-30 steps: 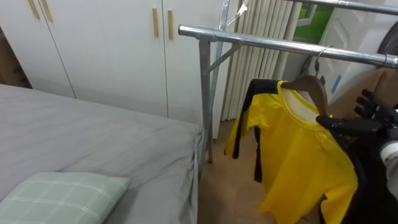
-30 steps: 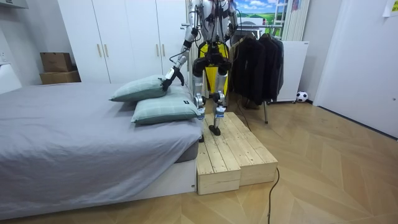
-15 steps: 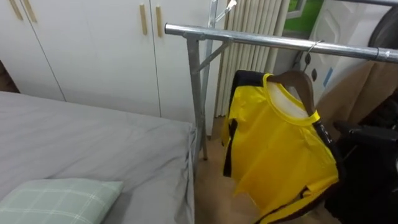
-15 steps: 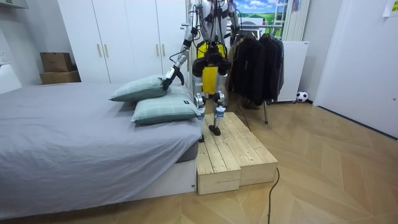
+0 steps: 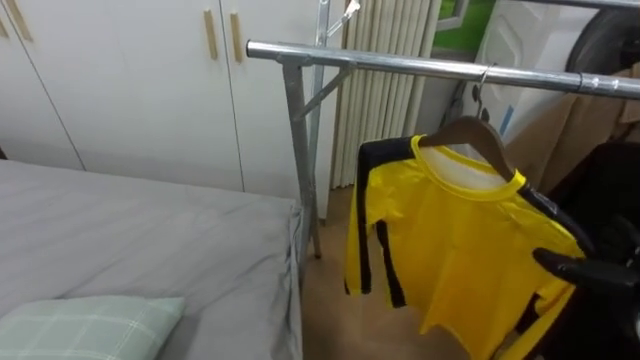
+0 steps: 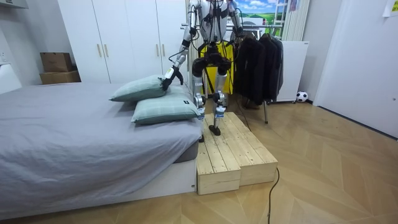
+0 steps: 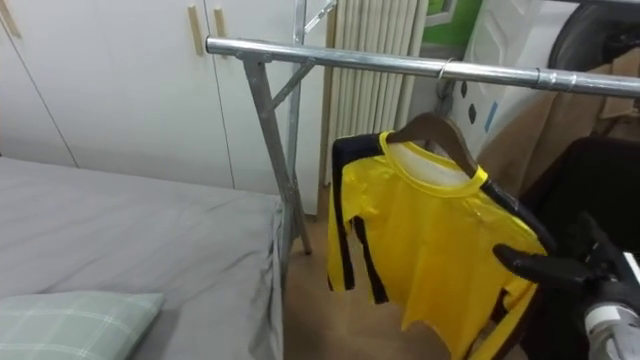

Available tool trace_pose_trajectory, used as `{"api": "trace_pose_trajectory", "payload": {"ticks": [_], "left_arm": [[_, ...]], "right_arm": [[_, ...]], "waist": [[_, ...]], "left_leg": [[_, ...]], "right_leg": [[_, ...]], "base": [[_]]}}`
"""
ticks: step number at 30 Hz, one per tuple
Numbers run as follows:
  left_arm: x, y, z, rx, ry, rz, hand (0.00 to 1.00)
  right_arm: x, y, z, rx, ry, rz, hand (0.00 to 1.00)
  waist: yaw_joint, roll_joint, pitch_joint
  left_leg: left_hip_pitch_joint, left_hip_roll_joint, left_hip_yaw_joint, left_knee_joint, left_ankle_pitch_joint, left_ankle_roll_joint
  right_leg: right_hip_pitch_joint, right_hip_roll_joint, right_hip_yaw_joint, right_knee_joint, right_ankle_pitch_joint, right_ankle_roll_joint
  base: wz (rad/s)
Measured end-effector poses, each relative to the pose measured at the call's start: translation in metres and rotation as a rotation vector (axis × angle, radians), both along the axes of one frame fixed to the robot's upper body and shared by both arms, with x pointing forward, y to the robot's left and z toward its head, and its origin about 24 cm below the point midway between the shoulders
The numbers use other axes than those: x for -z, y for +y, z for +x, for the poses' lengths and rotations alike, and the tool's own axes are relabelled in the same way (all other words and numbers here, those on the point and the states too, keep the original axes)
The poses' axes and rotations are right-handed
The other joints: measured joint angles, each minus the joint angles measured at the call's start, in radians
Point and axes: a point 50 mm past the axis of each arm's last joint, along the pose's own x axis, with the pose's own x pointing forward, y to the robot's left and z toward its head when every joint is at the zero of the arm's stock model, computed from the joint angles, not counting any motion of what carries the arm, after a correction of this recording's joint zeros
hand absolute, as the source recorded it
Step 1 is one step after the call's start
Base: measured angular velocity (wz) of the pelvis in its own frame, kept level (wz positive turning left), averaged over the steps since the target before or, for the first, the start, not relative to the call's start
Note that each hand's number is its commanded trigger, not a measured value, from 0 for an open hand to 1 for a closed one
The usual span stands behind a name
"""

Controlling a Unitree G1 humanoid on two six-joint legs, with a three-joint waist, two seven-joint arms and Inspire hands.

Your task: Hang clothes

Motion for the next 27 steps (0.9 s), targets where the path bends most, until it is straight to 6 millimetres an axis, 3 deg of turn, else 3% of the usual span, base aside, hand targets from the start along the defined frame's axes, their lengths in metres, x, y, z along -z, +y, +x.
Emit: {"api": "trace_pose_trajectory", "payload": {"ticks": [4, 7, 12, 18, 27], "left_arm": [[0.001, -0.003, -0.002, -0.052, -0.013, 0.008, 0.0], [0.001, -0.003, -0.003, -0.062, -0.015, 0.008, 0.0], [0.004, -0.009, -0.006, -0.114, -0.021, -0.009, 0.0], [0.006, -0.014, -0.006, -0.119, -0.026, -0.024, 0.0], [0.008, -0.018, -0.003, -0.156, -0.077, -0.043, 0.0]], "right_arm": [[0.023, 0.003, -0.028, -0.011, 0.09, 0.012, 0.0], [0.04, 0.009, -0.049, -0.007, 0.149, 0.048, 0.0], [0.074, 0.028, -0.088, 0.008, 0.266, 0.137, 0.0], [0.099, 0.044, -0.121, 0.021, 0.363, 0.181, 0.0], [0.127, 0.066, -0.168, -0.07, 0.554, 0.238, 0.0]], "waist": [[-0.011, 0.002, 0.0019], [-0.02, 0.005, 0.004], [-0.029, 0.019, 0.0069], [-0.031, 0.044, 0.0103], [-0.033, 0.052, 0.0078]], "left_leg": [[0.002, 0.002, 0.013, 0.0, 0.0, 0.0], [-0.003, 0.003, 0.02, 0.0, 0.0, 0.0], [-0.002, 0.003, 0.039, 0.0, 0.0, 0.0], [-0.007, 0.012, 0.061, -0.008, -0.013, 0.002], [-0.018, 0.017, 0.062, -0.006, -0.016, -0.002]], "right_leg": [[-0.002, 0.003, 0.011, 0.002, 0.001, 0.0], [-0.008, 0.005, 0.017, 0.002, -0.004, 0.01], [-0.012, 0.008, 0.035, 0.002, 0.001, 0.014], [-0.026, 0.017, 0.042, 0.002, 0.015, 0.011], [-0.035, 0.025, 0.048, 0.001, 0.02, 0.001]], "base": [[-0.1], [-0.04], [-0.1], [-0.09], [0.0]]}}
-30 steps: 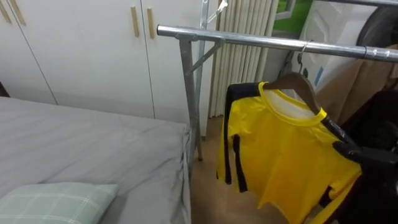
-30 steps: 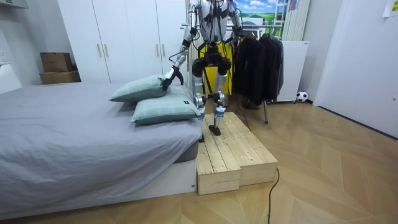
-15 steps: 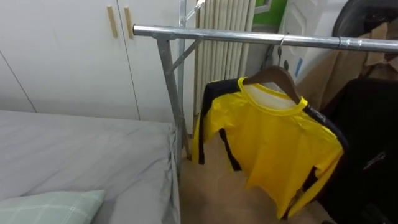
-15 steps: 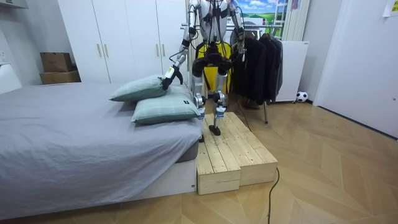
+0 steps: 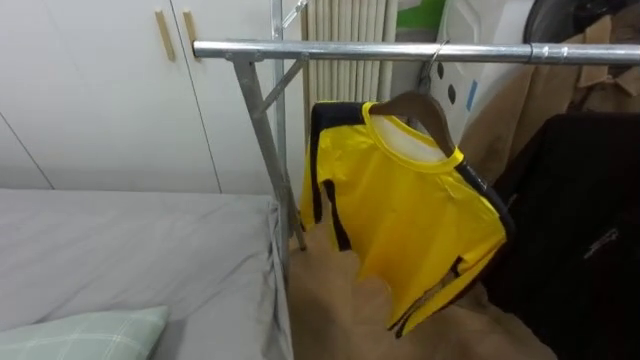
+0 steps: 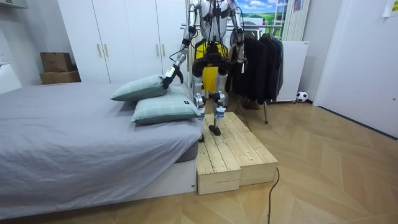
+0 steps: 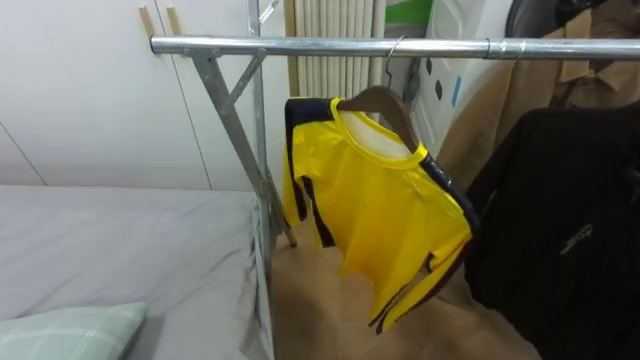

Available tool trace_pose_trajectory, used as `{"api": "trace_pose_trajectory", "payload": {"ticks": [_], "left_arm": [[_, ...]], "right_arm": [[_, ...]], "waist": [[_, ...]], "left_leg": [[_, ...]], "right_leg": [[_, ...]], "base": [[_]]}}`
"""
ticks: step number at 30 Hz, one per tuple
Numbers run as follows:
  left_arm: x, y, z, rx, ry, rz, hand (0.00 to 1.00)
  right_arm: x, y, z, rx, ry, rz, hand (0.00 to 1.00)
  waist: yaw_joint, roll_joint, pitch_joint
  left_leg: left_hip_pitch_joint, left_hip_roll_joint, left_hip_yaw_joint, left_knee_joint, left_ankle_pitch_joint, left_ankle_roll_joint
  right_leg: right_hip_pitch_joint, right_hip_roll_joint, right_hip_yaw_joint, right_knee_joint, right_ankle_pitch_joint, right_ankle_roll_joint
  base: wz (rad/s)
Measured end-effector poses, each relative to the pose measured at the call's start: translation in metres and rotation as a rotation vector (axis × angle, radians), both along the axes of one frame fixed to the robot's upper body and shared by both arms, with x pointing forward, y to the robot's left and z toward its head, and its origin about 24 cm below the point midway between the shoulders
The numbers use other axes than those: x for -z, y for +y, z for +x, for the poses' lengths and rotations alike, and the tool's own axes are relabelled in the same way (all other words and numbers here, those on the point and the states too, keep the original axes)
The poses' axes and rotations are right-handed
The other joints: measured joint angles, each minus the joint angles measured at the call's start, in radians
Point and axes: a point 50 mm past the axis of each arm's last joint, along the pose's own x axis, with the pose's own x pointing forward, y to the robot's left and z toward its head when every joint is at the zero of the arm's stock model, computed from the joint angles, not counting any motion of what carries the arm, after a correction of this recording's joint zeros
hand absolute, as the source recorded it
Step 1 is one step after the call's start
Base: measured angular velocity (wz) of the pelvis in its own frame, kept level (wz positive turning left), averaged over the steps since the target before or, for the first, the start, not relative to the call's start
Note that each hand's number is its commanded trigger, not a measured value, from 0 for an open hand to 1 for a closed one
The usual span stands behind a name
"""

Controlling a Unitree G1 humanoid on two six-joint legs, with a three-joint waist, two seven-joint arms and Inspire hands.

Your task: Hang clothes

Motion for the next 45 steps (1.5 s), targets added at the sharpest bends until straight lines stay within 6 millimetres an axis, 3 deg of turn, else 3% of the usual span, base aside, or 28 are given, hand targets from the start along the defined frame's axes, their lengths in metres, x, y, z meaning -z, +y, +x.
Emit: {"api": "trace_pose_trajectory", "payload": {"ticks": [14, 24, 32, 45], "left_arm": [[0.007, -0.011, 0.002, -0.051, -0.044, -0.094, 0.0], [0.008, -0.014, 0.002, -0.054, -0.046, -0.109, 0.0], [0.01, -0.018, 0.002, -0.016, -0.028, -0.141, 0.0], [0.011, -0.018, 0.001, 0.003, -0.008, -0.148, 0.0]], "right_arm": [[0.017, 0.019, -0.039, -0.005, 0.138, 0.122, 0.0], [0.019, 0.022, -0.034, -0.023, 0.161, 0.141, 0.0], [0.02, 0.024, -0.027, -0.05, 0.161, 0.154, 0.0], [0.021, 0.03, -0.025, -0.081, 0.181, 0.18, 0.0]], "waist": [[0.002, 0.025, 0.0014], [0.002, 0.022, 0.0031], [0.001, 0.009, 0.01], [0.002, -0.002, 0.0072]], "left_leg": [[0.002, -0.004, 0.001, 0.0, -0.001, 0.002], [0.002, -0.004, 0.005, -0.001, -0.001, 0.002], [0.002, -0.006, 0.001, 0.001, 0.0, 0.003], [0.002, -0.007, -0.002, 0.007, 0.0, 0.003]], "right_leg": [[0.0, -0.002, 0.007, 0.001, 0.001, 0.001], [-0.002, -0.001, 0.01, -0.001, 0.001, 0.003], [-0.002, -0.002, 0.014, -0.002, -0.002, 0.007], [0.001, -0.002, 0.018, -0.002, -0.004, 0.017]], "base": [[-0.01], [0.0], [0.0], [-0.01]]}}
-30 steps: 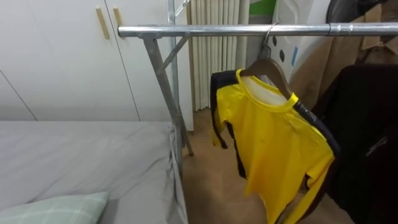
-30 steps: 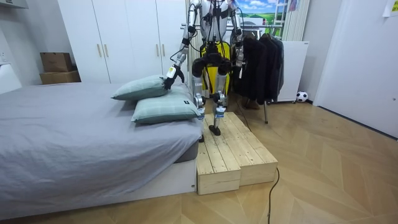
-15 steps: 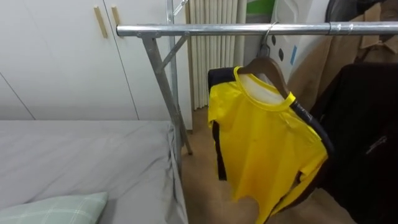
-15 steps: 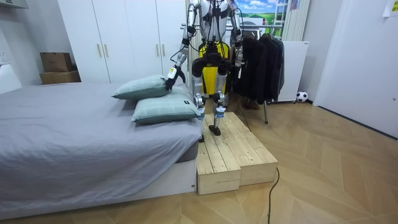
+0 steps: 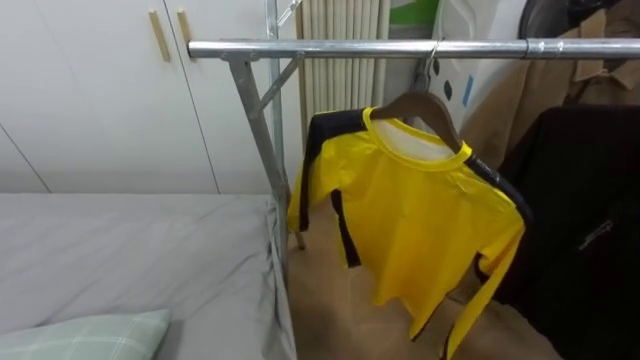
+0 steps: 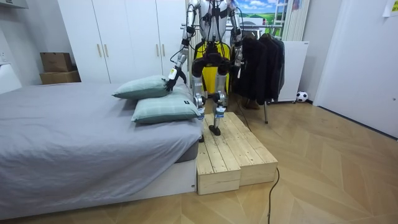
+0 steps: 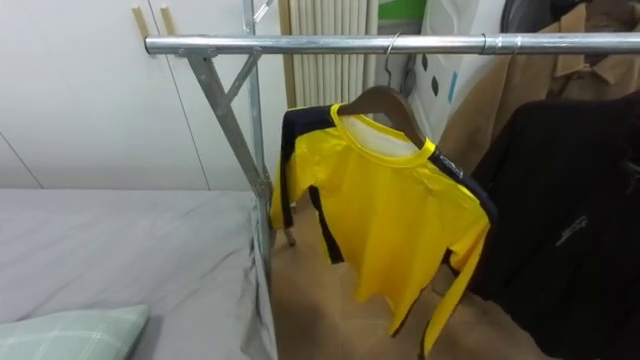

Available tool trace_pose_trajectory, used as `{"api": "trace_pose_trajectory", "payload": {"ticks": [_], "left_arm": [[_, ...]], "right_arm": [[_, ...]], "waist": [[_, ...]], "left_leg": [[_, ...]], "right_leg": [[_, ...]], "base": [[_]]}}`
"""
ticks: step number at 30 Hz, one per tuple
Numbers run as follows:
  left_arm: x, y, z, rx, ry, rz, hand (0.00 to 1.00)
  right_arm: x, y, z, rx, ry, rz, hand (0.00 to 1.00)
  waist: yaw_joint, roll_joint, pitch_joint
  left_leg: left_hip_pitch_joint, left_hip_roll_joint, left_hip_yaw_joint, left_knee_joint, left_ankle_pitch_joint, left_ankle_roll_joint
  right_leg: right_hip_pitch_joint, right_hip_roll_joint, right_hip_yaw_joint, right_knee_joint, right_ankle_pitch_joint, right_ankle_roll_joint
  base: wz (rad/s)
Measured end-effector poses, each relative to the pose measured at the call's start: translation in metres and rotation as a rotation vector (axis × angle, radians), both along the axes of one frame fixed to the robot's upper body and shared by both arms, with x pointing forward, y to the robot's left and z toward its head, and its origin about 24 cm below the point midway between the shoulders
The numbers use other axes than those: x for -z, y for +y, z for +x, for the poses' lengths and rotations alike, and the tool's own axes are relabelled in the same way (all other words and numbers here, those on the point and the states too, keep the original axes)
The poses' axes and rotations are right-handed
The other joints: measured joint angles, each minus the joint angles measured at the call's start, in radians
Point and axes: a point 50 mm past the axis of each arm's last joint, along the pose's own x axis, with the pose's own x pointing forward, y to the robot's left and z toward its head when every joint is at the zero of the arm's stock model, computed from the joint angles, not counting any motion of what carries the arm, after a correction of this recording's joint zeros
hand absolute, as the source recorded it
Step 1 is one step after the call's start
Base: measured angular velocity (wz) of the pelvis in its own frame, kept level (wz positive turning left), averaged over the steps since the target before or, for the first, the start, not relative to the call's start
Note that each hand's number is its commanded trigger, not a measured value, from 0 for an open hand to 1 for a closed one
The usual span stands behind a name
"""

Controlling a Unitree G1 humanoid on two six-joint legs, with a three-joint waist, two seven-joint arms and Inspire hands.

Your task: Hang clothes

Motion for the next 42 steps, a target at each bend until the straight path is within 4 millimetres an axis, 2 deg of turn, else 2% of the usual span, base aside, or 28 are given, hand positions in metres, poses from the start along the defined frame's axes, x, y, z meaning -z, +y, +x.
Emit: {"api": "trace_pose_trajectory", "payload": {"ticks": [11, 17, 20, 22, 27, 32, 34, 35, 36, 37, 40, 41, 42], "left_arm": [[0.0, 0.0, 0.003, -0.006, -0.006, 0.0, 0.0], [0.0, 0.0, 0.004, -0.006, -0.009, 0.0, 0.0], [0.0, 0.0, 0.004, -0.005, -0.012, 0.003, 0.0], [0.001, 0.0, 0.006, -0.004, -0.015, 0.005, 0.0], [0.001, 0.0, 0.013, 0.015, -0.033, 0.005, 0.0], [0.001, 0.001, 0.032, 0.036, -0.094, 0.01, 0.0], [0.0, 0.0, 0.041, 0.057, -0.13, 0.012, 0.0], [0.001, -0.001, 0.049, 0.08, -0.149, 0.008, 0.0], [0.001, -0.003, 0.057, 0.102, -0.169, 0.0, 0.0], [0.001, -0.005, 0.06, 0.11, -0.183, -0.004, 0.0], [0.002, -0.01, 0.072, 0.161, -0.248, -0.035, 0.0], [0.002, -0.011, 0.074, 0.174, -0.263, -0.055, 0.0], [0.001, -0.011, 0.077, 0.189, -0.282, -0.076, 0.0]], "right_arm": [[-0.001, 0.002, 0.011, -0.019, -0.025, 0.005, 0.0], [-0.002, 0.011, 0.022, -0.065, -0.061, 0.021, 0.0], [-0.002, 0.013, 0.023, -0.08, -0.066, 0.032, 0.0], [-0.002, 0.015, 0.024, -0.091, -0.067, 0.038, 0.0], [-0.002, 0.019, 0.03, -0.177, -0.065, 0.033, 0.0], [-0.004, 0.025, 0.049, -0.311, -0.09, 0.018, 0.0], [-0.007, 0.028, 0.059, -0.382, -0.12, 0.016, 0.0], [-0.008, 0.029, 0.064, -0.42, -0.13, 0.014, 0.0], [-0.009, 0.031, 0.068, -0.465, -0.132, 0.01, 0.0], [-0.009, 0.031, 0.069, -0.481, -0.132, 0.011, 0.0], [-0.007, 0.032, 0.067, -0.515, -0.107, 0.02, 0.0], [-0.007, 0.031, 0.066, -0.516, -0.099, 0.018, 0.0], [-0.007, 0.029, 0.066, -0.513, -0.1, 0.014, 0.0]], "waist": [[0.005, 0.002, -0.0031], [0.008, 0.003, -0.0012], [0.01, 0.006, -0.0047], [0.01, 0.008, -0.0057], [0.026, 0.018, -0.0093], [0.038, 0.027, -0.0079], [0.054, 0.03, -0.0085], [0.063, 0.039, -0.0047], [0.068, 0.043, -0.0056], [0.07, 0.048, -0.0032], [0.09, 0.062, -0.0065], [0.096, 0.062, -0.007], [0.102, 0.059, -0.009]], "left_leg": [[0.001, 0.0, 0.0, 0.005, 0.0, 0.0], [-0.001, 0.001, 0.003, 0.005, 0.0, 0.0], [-0.003, 0.002, 0.003, 0.002, 0.0, 0.0], [-0.005, 0.003, 0.0, 0.002, -0.001, 0.001], [-0.013, 0.003, -0.033, 0.006, -0.001, 0.0], [-0.06, 0.002, -0.078, 0.039, -0.002, -0.001], [-0.091, 0.002, -0.095, 0.056, -0.002, -0.002], [-0.112, 0.002, -0.111, 0.071, -0.003, -0.003], [-0.136, 0.0, -0.122, 0.089, -0.002, -0.005], [-0.145, 0.0, -0.122, 0.1, -0.002, -0.005], [-0.199, -0.002, -0.12, 0.133, 0.017, -0.012], [-0.216, -0.005, -0.117, 0.136, 0.031, -0.013], [-0.235, -0.007, -0.079, 0.134, 0.053, -0.008]], "right_leg": [[0.002, 0.0, 0.0, 0.0, 0.003, 0.002], [0.0, 0.0, -0.003, 0.0, 0.005, 0.001], [-0.003, -0.001, -0.01, 0.0, 0.007, -0.001], [-0.005, -0.006, -0.038, 0.001, 0.01, -0.009], [-0.003, -0.014, -0.071, 0.006, 0.003, -0.021], [-0.018, -0.029, -0.125, 0.008, -0.005, -0.026], [-0.039, -0.032, -0.144, 0.011, -0.006, -0.027], [-0.045, -0.037, -0.161, 0.011, -0.006, -0.03], [-0.058, -0.045, -0.188, 0.022, -0.011, -0.034], [-0.061, -0.05, -0.204, 0.024, -0.014, -0.035], [-0.076, -0.075, -0.287, 0.038, -0.028, -0.042], [-0.077, -0.09, -0.33, 0.042, -0.037, -0.045], [-0.08, -0.112, -0.381, 0.043, -0.049, -0.052]], "base": [[0.0], [0.0], [0.0], [0.09], [0.2], [0.32], [0.3], [0.48], [0.58], [0.74], [0.86], [1.18], [1.25]]}}
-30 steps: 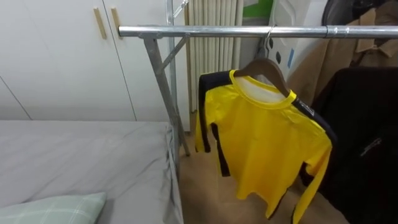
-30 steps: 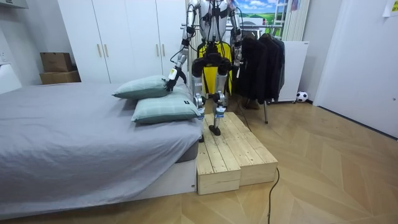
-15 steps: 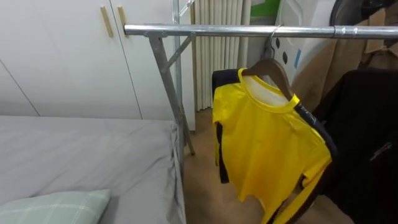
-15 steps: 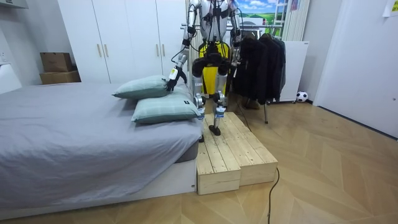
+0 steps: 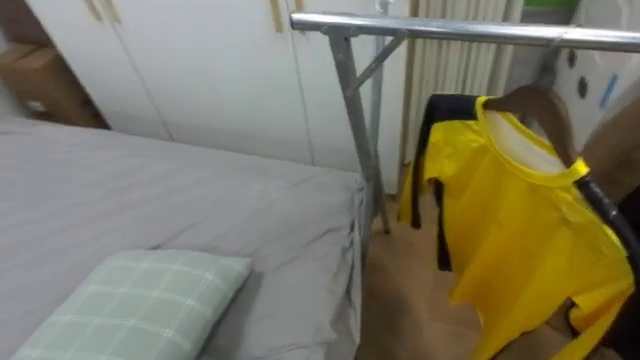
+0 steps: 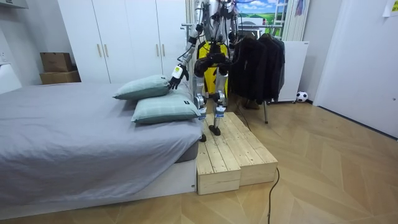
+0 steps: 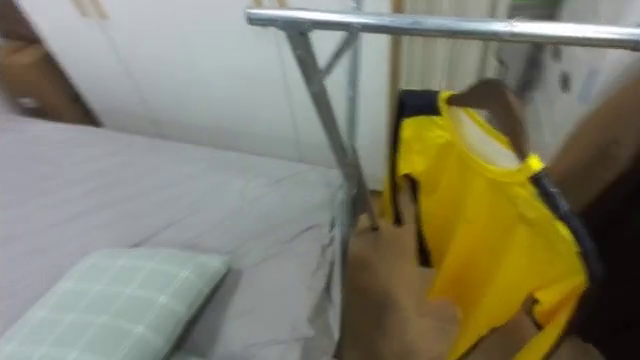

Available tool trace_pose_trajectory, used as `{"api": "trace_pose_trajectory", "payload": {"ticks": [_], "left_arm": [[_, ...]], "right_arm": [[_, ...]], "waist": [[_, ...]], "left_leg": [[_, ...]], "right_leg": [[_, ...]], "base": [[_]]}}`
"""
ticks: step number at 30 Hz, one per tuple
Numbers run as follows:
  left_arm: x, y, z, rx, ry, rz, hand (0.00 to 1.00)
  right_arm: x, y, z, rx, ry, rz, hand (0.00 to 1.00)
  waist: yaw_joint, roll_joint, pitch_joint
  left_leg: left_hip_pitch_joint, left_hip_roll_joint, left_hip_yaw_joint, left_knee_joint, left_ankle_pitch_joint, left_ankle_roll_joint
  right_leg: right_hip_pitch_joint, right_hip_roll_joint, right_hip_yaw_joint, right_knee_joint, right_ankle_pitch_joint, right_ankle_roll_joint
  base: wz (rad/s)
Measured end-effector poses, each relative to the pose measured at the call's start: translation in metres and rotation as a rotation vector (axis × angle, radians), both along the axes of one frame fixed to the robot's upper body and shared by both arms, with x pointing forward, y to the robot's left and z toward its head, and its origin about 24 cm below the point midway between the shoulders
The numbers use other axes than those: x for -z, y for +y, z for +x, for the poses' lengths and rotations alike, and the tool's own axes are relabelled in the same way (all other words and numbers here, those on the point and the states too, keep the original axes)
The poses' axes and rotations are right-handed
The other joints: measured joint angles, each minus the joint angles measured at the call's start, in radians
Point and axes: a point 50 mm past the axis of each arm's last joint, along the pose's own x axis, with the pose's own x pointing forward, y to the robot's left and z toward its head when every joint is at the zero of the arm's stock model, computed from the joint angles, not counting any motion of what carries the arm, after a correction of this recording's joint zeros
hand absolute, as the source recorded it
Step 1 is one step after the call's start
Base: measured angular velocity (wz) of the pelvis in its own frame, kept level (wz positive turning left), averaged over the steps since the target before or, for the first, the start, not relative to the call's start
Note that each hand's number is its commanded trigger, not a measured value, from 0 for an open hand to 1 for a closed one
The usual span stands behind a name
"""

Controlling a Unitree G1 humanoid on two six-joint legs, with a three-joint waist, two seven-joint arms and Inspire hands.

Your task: Hang clothes

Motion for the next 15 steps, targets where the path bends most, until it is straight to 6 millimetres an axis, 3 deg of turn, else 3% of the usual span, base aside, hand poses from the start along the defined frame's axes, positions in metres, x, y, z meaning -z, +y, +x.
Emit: {"api": "trace_pose_trajectory", "payload": {"ticks": [1, 2, 3, 5, 6, 7, 8, 9, 11, 14, 15], "left_arm": [[0.0, -0.001, 0.002, 0.008, -0.01, -0.012, 0.0], [0.0, -0.003, 0.006, 0.025, -0.025, -0.034, 0.0], [0.0, -0.004, 0.007, 0.031, -0.03, -0.046, 0.0], [0.001, -0.01, 0.014, 0.058, -0.063, -0.102, 0.0], [0.001, -0.01, 0.014, 0.065, -0.064, -0.108, 0.0], [0.0, -0.008, 0.02, 0.088, -0.074, -0.11, 0.0], [0.0, -0.01, 0.022, 0.108, -0.08, -0.117, 0.0], [0.0, -0.011, 0.024, 0.117, -0.082, -0.124, 0.0], [-0.001, -0.013, 0.03, 0.131, -0.099, -0.141, 0.0], [0.0, -0.013, 0.027, 0.122, -0.091, -0.141, 0.0], [0.001, -0.013, 0.024, 0.119, -0.082, -0.141, 0.0]], "right_arm": [[0.0, -0.002, 0.0, 0.004, -0.001, -0.004, 0.0], [-0.001, -0.005, -0.001, -0.012, 0.003, -0.025, 0.0], [-0.001, -0.007, -0.001, -0.016, 0.006, -0.032, 0.0], [-0.002, -0.013, 0.001, -0.001, 0.004, -0.058, 0.0], [-0.002, -0.015, 0.0, 0.008, 0.004, -0.063, 0.0], [-0.002, -0.018, 0.0, 0.027, 0.009, -0.073, 0.0], [-0.003, -0.021, -0.001, 0.051, 0.01, -0.077, 0.0], [-0.003, -0.023, -0.001, 0.059, 0.013, -0.08, 0.0], [-0.004, -0.025, 0.0, 0.086, 0.009, -0.083, 0.0], [-0.003, -0.024, -0.002, 0.086, 0.013, -0.081, 0.0], [-0.003, -0.024, -0.002, 0.089, 0.014, -0.082, 0.0]], "waist": [[-0.003, -0.002, -0.0016], [-0.005, -0.011, 0.0015], [-0.004, -0.013, -0.0007], [-0.002, -0.009, -0.0043], [0.0, -0.008, -0.0043], [-0.004, -0.006, -0.0039], [-0.017, -0.004, -0.0042], [-0.02, -0.003, -0.0051], [-0.022, -0.003, -0.0047], [-0.011, -0.026, -0.0011], [-0.005, -0.028, -0.0029]], "left_leg": [[-0.01, 0.005, 0.038, 0.012, 0.003, 0.004], [-0.015, 0.029, 0.12, 0.068, -0.01, 0.021], [-0.015, 0.036, 0.156, 0.102, -0.023, 0.026], [0.005, 0.092, 0.281, 0.245, -0.078, 0.038], [0.016, 0.105, 0.3, 0.265, -0.09, 0.039], [0.041, 0.124, 0.338, 0.286, -0.109, 0.04], [0.062, 0.126, 0.354, 0.28, -0.126, 0.04], [0.074, 0.127, 0.364, 0.269, -0.136, 0.038], [0.124, 0.112, 0.402, 0.164, -0.164, 0.021], [0.129, 0.083, 0.396, 0.062, -0.164, 0.009], [0.129, 0.083, 0.387, 0.053, -0.165, 0.007]], "right_leg": [[0.0, -0.011, -0.029, 0.001, -0.007, -0.002], [-0.001, -0.029, -0.077, 0.017, -0.021, -0.001], [0.0, -0.036, -0.103, 0.023, -0.031, -0.002], [0.012, -0.057, -0.211, 0.035, -0.05, 0.004], [0.016, -0.06, -0.241, 0.036, -0.053, 0.001], [0.023, -0.069, -0.307, 0.039, -0.063, 0.0], [0.026, -0.085, -0.38, 0.051, -0.077, 0.006], [0.03, -0.089, -0.408, 0.055, -0.081, 0.01], [0.028, -0.119, -0.514, 0.086, -0.098, 0.016], [0.03, -0.162, -0.603, 0.114, -0.105, 0.025], [0.035, -0.182, -0.627, 0.133, -0.109, 0.04]], "base": [[1.34], [1.12], [1.38], [1.43], [1.58], [1.79], [1.86], [1.85], [1.58], [1.05], [0.6]]}}
